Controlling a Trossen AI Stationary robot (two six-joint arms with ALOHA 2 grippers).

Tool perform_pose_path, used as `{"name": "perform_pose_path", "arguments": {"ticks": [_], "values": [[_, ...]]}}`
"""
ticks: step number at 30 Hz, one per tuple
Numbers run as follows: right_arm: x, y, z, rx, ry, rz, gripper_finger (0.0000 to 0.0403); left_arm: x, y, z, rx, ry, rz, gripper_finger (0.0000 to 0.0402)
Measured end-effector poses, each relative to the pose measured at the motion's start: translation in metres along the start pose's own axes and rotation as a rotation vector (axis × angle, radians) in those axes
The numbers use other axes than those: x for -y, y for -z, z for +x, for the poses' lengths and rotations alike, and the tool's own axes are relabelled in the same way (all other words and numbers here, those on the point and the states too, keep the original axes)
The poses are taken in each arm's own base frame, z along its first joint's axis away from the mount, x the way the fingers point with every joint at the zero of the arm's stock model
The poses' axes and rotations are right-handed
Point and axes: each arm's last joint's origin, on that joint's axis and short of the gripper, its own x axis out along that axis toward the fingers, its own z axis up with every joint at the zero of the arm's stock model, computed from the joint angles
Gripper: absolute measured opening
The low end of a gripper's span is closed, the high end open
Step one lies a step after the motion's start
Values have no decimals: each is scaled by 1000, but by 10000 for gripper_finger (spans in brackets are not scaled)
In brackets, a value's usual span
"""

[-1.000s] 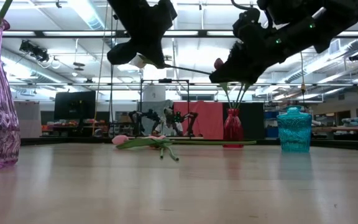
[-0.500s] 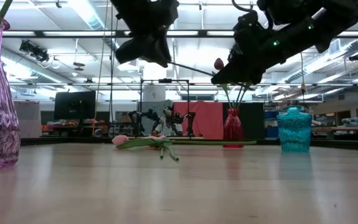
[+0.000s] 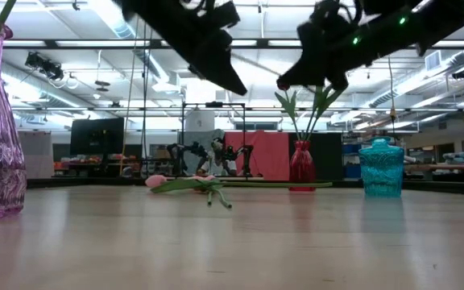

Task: Sort flowers into vase by color
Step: Put the white tulip into the pink vase

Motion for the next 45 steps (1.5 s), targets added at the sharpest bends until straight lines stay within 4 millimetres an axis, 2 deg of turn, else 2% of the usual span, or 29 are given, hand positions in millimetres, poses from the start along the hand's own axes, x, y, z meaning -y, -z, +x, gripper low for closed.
{"name": "perform_pose_path", "arguments": {"ticks": [5,8,12,20,28,36,45], "values": [[-5,-16,-18,76,-30,-5,11,-1,15,13,248,37,-170,156],[-9,-21,-28,144,-60,-21,11,-8,14,10,472,45,-280,156],[-11,-21,-35,226,-93,-24,11,-13,13,3,690,73,-339,156],[-16,-22,-37,307,-208,-42,13,-17,-1,-10,894,135,-349,156],[-18,-21,-36,309,-231,-45,20,-18,-14,-16,955,198,-336,149],[-20,-25,-40,352,-291,-36,18,-15,-10,-9,874,242,-311,105],[-21,-26,-42,367,-240,-60,18,-14,-9,-9,882,282,-264,97]]}}
